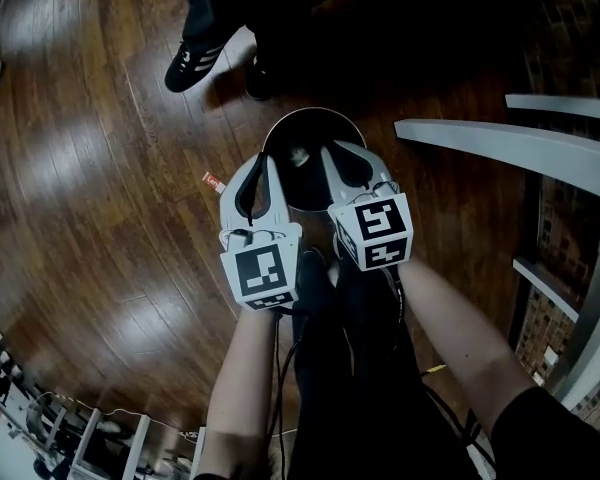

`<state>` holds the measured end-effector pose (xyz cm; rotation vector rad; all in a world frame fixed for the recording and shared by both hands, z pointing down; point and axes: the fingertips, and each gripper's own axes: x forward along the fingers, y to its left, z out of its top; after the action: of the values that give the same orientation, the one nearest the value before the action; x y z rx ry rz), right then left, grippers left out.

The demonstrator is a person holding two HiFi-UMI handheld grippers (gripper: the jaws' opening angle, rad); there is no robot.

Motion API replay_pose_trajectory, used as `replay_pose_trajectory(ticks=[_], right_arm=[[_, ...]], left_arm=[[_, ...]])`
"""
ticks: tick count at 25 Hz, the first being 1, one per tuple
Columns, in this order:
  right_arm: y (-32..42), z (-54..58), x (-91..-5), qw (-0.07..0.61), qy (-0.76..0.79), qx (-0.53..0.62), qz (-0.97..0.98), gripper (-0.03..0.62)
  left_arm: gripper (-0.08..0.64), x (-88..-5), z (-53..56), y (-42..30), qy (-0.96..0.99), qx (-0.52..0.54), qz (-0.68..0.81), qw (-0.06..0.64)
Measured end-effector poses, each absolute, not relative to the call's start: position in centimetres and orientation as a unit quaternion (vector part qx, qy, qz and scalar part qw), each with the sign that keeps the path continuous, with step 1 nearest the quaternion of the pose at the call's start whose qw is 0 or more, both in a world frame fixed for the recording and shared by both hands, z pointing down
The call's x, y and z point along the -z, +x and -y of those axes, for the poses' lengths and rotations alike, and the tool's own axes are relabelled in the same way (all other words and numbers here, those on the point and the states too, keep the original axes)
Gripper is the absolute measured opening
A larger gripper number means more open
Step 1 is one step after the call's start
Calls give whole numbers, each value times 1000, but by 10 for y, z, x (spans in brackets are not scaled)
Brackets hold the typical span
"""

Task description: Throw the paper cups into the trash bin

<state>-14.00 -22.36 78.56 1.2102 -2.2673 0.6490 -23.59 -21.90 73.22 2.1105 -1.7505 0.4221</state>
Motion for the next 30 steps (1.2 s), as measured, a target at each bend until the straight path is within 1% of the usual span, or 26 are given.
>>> replay_pose_trajectory(ticks=[2, 6, 11, 19, 30], right_arm=[[-138, 228, -759, 222, 453, -239, 830, 8], [-140, 235, -714, 193, 460, -233, 834, 6], [-141, 241, -667, 184, 462, -199, 844, 6], [-143, 244, -591, 160, 460, -175, 855, 6], [-136, 245, -509, 132, 451, -139, 872, 6]], left_arm=[[5, -712, 220, -230, 753, -143, 618, 174], [5, -677, 221, -222, 756, -133, 620, 163], [5, -637, 223, -214, 760, -120, 620, 150], [5, -567, 225, -197, 771, -98, 613, 142], [5, -490, 228, -190, 773, -86, 619, 106]])
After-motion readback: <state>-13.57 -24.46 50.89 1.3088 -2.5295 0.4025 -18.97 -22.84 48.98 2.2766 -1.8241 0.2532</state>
